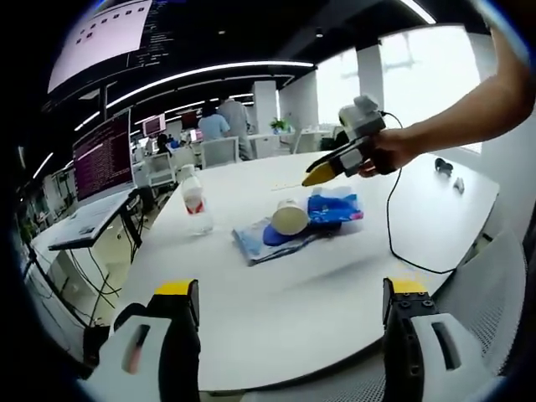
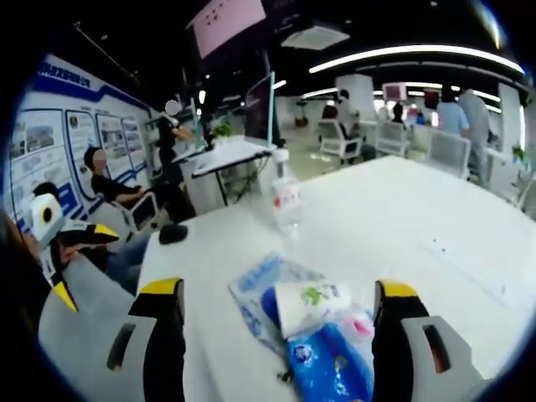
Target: Arrange the tabletop items into an orderly group along one side of the table until the central work area is clear of visible clutter.
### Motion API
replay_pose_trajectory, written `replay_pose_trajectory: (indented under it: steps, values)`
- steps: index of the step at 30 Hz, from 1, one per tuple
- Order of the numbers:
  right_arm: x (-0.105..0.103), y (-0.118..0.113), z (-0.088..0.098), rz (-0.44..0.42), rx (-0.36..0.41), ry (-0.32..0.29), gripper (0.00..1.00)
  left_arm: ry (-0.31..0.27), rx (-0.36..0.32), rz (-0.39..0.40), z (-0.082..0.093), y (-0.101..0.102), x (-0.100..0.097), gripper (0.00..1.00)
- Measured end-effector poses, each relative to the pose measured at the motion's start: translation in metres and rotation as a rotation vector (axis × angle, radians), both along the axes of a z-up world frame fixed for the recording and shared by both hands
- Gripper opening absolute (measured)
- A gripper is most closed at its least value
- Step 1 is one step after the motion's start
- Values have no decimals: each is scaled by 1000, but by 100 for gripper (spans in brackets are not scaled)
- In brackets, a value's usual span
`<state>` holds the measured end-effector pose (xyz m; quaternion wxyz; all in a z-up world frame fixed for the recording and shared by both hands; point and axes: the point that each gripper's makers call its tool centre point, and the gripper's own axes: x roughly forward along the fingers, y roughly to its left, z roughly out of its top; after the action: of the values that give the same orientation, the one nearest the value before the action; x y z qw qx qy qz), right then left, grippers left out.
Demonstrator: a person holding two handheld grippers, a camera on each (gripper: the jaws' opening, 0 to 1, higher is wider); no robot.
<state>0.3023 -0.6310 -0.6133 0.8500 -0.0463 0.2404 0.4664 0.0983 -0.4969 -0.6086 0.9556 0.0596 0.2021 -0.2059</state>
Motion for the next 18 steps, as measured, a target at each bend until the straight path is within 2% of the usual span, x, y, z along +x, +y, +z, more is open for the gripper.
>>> replay_pose_trajectory:
  steps: [7,18]
  values:
    - [-2,-10,-5,48,-68,-3,92,-7,-10,0,0,0,0,90]
    - [13,-21,-1,118,-199,-46,91,-12,-3,-14,1,-3,-1,91]
